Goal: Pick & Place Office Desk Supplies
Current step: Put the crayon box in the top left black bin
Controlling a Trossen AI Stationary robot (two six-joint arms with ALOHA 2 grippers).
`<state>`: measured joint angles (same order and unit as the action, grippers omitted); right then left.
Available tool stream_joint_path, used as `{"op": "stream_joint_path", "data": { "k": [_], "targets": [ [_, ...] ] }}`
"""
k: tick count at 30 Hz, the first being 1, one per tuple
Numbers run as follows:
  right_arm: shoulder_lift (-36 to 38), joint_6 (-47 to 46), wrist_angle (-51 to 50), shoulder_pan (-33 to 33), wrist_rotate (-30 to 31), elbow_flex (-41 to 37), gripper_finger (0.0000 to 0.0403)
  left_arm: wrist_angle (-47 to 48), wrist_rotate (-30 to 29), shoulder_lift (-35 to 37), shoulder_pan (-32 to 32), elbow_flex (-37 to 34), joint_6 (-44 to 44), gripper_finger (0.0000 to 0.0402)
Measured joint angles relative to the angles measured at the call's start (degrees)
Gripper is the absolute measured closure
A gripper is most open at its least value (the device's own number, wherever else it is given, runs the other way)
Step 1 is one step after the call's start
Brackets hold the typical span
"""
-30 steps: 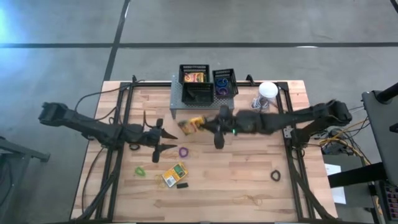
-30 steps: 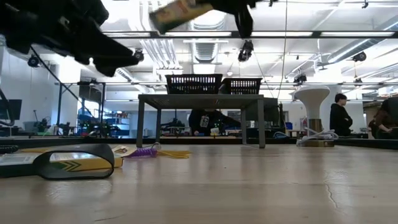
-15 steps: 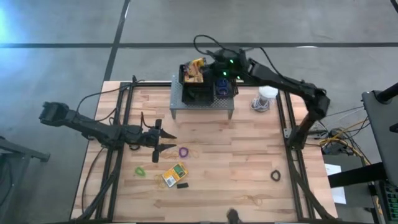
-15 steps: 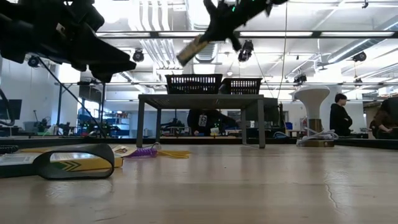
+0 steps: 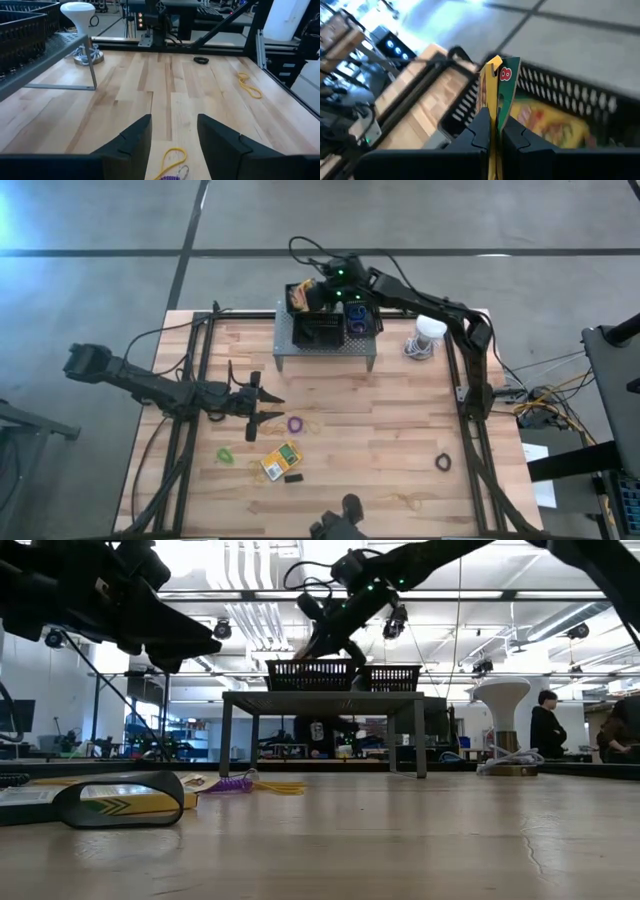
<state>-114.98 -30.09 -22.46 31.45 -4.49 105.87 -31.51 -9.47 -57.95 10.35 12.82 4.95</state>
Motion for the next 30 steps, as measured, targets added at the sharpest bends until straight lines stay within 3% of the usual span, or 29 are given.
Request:
{"op": "stream_joint_path", "data": {
  "k": [7, 20, 30],
  "targets": [
    [-1.35, -1.1, -7.87, -0.35, 2.75, 4.37, 0.0368, -0.05, 0.0, 0.0, 0.0, 0.0, -0.02, 0.0238],
    [-0.82, 1.64, -8.68, -0.47, 4.66, 3.32, 0.0241, -0.13, 0.0, 0.0, 0.0, 0.0, -0.02, 0.0238],
    [-0.78, 5.19, -5.83, -0.32, 4.68, 3.41, 0.0201, -1.26, -0.02, 0.0, 0.0, 0.02, -0.03, 0.0238]
  ]
}}
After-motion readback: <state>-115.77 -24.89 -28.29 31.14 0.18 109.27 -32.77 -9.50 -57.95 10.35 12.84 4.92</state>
